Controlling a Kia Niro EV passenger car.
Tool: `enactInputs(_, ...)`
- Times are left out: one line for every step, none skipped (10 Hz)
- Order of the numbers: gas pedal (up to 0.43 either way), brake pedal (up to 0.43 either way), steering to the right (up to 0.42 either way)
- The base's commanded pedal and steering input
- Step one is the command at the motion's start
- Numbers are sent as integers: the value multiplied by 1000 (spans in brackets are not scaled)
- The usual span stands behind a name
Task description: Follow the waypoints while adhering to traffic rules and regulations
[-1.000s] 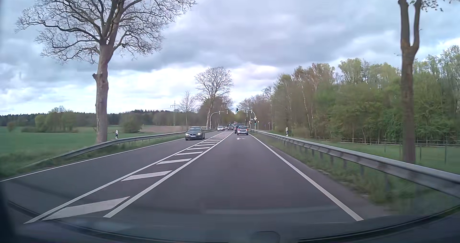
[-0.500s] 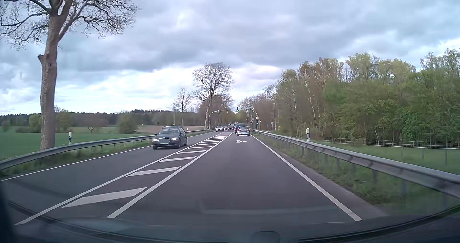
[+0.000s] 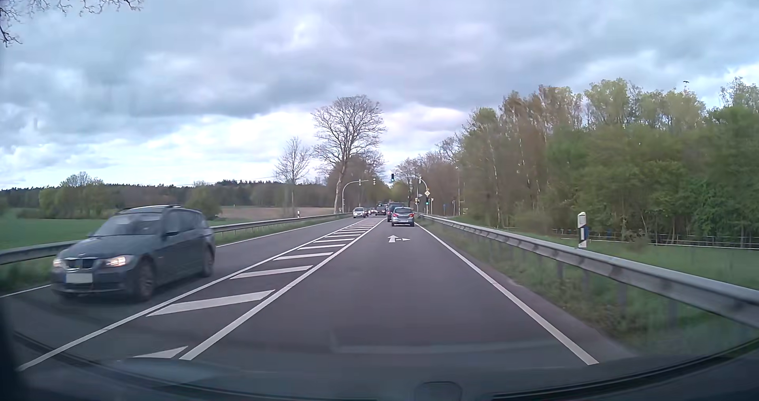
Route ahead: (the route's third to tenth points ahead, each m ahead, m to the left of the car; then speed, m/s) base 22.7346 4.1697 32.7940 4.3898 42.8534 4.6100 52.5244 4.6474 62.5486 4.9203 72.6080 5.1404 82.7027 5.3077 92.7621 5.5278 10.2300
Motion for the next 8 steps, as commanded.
enactInputs(0,250,-6)
enactInputs(0,250,-6)
enactInputs(0,244,-6)
enactInputs(0,238,-5)
enactInputs(0,207,-5)
enactInputs(0,79,-5)
enactInputs(0,6,-5)
enactInputs(0,6,-5)
